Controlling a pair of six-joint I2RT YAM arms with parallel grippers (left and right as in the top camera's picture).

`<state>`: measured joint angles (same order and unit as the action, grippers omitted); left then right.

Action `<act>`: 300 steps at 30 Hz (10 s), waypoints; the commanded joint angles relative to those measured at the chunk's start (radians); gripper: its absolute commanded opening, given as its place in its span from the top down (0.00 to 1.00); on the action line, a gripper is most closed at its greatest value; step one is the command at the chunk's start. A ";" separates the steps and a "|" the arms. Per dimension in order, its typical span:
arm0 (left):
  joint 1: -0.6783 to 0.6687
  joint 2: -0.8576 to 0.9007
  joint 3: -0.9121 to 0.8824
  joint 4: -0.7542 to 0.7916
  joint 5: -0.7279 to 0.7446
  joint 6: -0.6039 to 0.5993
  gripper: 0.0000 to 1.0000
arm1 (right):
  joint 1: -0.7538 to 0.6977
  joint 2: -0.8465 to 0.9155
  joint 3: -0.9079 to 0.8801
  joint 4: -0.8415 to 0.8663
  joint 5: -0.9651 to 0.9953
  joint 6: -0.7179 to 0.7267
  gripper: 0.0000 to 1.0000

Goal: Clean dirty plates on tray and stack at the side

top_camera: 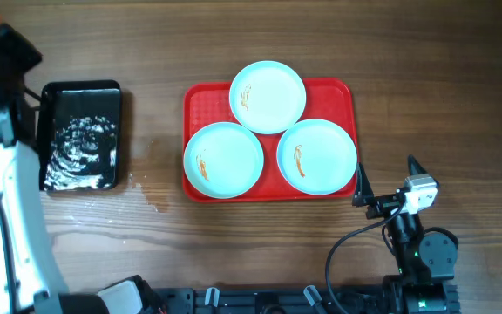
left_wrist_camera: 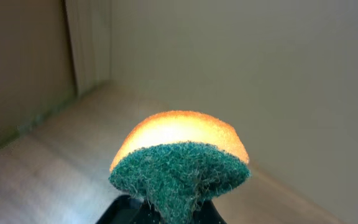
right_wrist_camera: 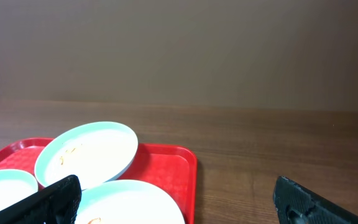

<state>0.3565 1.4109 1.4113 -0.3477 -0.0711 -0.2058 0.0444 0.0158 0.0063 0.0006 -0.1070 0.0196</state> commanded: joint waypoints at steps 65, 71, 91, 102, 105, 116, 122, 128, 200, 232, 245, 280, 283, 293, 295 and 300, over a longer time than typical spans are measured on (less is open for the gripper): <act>0.017 0.245 -0.219 -0.076 0.071 0.098 0.96 | -0.005 -0.002 -0.001 0.004 0.011 -0.017 0.00; 0.014 0.132 -0.146 -0.069 0.071 0.098 0.96 | -0.005 -0.002 -0.001 0.004 0.011 -0.017 0.00; -0.105 -0.091 -0.133 -0.481 0.503 -0.334 0.96 | -0.005 -0.002 -0.001 0.004 0.011 -0.017 0.00; -0.496 0.164 -0.161 -0.388 0.558 -0.327 0.96 | -0.005 -0.002 -0.001 0.004 0.011 -0.017 0.00; -0.570 0.224 -0.162 -0.386 0.504 -0.327 0.96 | -0.005 -0.002 -0.001 0.004 0.011 -0.017 0.00; -0.752 0.458 -0.163 -0.386 0.339 -0.327 0.96 | -0.005 -0.002 -0.001 0.004 0.011 -0.017 0.00; -0.760 0.484 -0.164 -0.401 0.312 -0.327 0.44 | -0.005 -0.002 -0.001 0.004 0.011 -0.017 0.00; -0.760 0.479 -0.163 -0.401 0.313 -0.327 0.00 | -0.005 -0.002 -0.001 0.004 0.011 -0.017 0.00; -0.717 0.336 -0.138 -0.551 0.277 -0.323 0.19 | 0.050 1.672 1.719 -1.264 -0.416 0.094 0.33; -0.595 0.336 -0.138 -0.616 0.237 -0.318 0.15 | 0.447 2.109 1.687 -1.078 -0.103 0.190 0.73; -0.569 0.336 -0.138 -0.631 0.234 -0.301 0.14 | 0.468 2.122 1.580 -1.022 -0.178 0.167 0.81; -0.568 0.336 -0.138 -0.634 0.230 -0.296 0.12 | 0.478 2.088 1.555 -0.953 -0.252 0.169 0.56; -0.568 0.336 -0.138 -0.634 0.230 -0.296 0.12 | 0.480 2.088 1.509 -0.900 -0.252 0.171 0.63; -0.568 0.336 -0.138 -0.633 0.231 -0.296 0.12 | 0.480 2.088 1.462 -0.834 -0.216 0.231 0.88; -0.569 0.336 -0.138 -0.633 0.237 -0.296 0.10 | 0.480 2.088 1.462 -0.835 -0.187 0.296 0.88; -0.587 0.336 -0.138 -0.621 0.259 -0.296 0.10 | 0.480 2.088 1.462 -0.823 -0.177 0.328 0.92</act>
<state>-0.2161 1.7367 1.2671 -0.9817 0.1726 -0.5129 0.5186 2.1223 1.4757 -0.8330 -0.3168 0.2966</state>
